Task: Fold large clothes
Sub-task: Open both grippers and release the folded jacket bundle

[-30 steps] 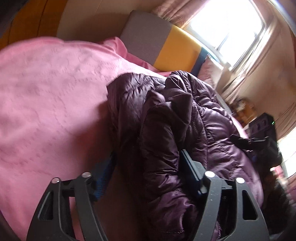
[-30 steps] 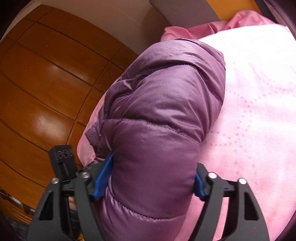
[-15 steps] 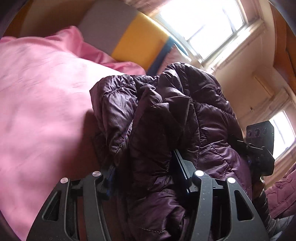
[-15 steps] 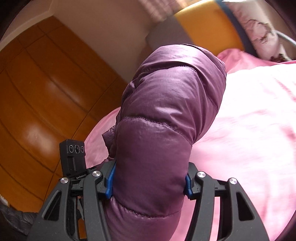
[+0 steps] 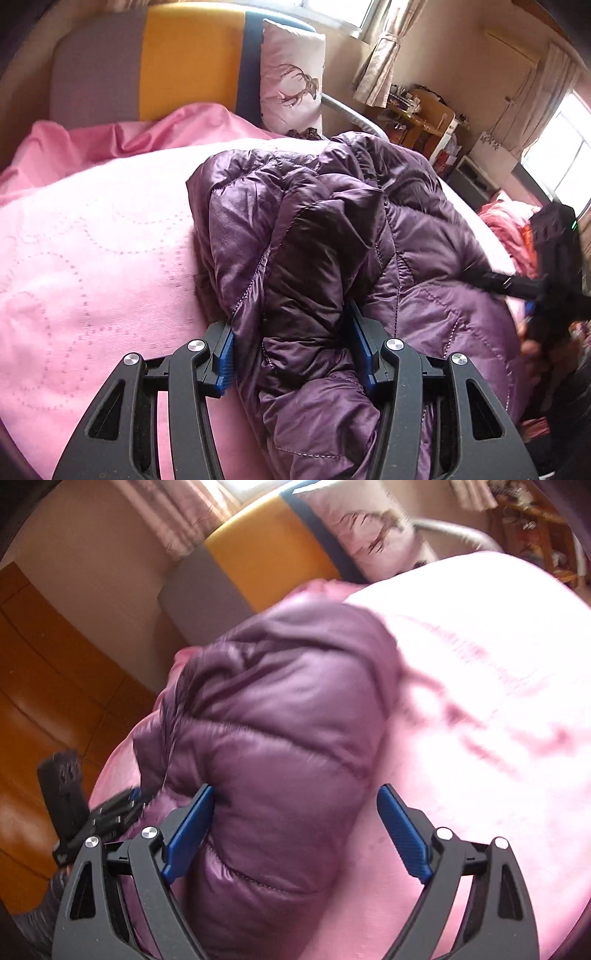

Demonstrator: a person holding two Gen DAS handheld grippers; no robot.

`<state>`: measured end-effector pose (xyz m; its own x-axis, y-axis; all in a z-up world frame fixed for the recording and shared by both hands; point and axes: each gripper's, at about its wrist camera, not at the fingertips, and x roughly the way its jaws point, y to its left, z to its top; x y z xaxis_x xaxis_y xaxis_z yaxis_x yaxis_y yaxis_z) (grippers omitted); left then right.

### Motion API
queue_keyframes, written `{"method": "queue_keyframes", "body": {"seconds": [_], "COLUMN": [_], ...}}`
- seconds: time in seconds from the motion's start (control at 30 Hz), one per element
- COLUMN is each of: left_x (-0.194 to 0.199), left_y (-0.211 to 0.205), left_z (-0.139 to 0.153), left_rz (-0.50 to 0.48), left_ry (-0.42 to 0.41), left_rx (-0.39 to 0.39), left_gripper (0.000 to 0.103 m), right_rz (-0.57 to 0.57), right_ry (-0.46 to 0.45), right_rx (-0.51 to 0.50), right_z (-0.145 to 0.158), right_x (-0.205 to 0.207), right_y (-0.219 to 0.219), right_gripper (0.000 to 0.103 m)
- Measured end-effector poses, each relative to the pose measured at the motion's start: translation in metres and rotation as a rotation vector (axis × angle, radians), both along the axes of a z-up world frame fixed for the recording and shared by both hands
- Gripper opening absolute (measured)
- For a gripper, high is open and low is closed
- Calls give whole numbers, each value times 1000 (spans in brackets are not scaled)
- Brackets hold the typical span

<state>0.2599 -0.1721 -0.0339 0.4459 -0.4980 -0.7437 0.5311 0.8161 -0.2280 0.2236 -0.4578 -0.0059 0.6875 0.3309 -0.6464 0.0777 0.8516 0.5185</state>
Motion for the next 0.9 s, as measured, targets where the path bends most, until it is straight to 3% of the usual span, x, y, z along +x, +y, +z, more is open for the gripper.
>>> {"method": "queue_keyframes", "body": {"seconds": [0.1, 0.2, 0.27, 0.4, 0.57, 0.63, 0.8, 0.9], "left_x": [-5, -16, -17, -8, 13, 15, -17, -37], "left_y": [7, 10, 9, 17, 49, 52, 49, 50], "left_z": [5, 11, 11, 2, -27, -27, 10, 23], "left_rz": [45, 77, 91, 140, 227, 244, 261, 275], "left_ry": [-17, -69, -91, -47, 75, 81, -61, -113], "left_rx": [-1, 19, 44, 17, -57, -49, 28, 51], "left_gripper": [50, 50, 52, 55, 74, 76, 88, 89], "right_rz": [-80, -98, -83, -33, 12, 8, -37, -69], "right_ry": [-74, -69, -27, 96, 157, 146, 67, 30], "right_rx": [-7, -85, -152, -316, -418, -401, -383, -401], "right_z": [31, 46, 33, -10, -33, -33, 0, 5], "right_x": [-5, 17, 41, 87, 123, 118, 72, 26], "right_y": [17, 53, 83, 125, 144, 137, 124, 126], "right_gripper": [91, 91, 91, 93, 100, 100, 100, 101]}}
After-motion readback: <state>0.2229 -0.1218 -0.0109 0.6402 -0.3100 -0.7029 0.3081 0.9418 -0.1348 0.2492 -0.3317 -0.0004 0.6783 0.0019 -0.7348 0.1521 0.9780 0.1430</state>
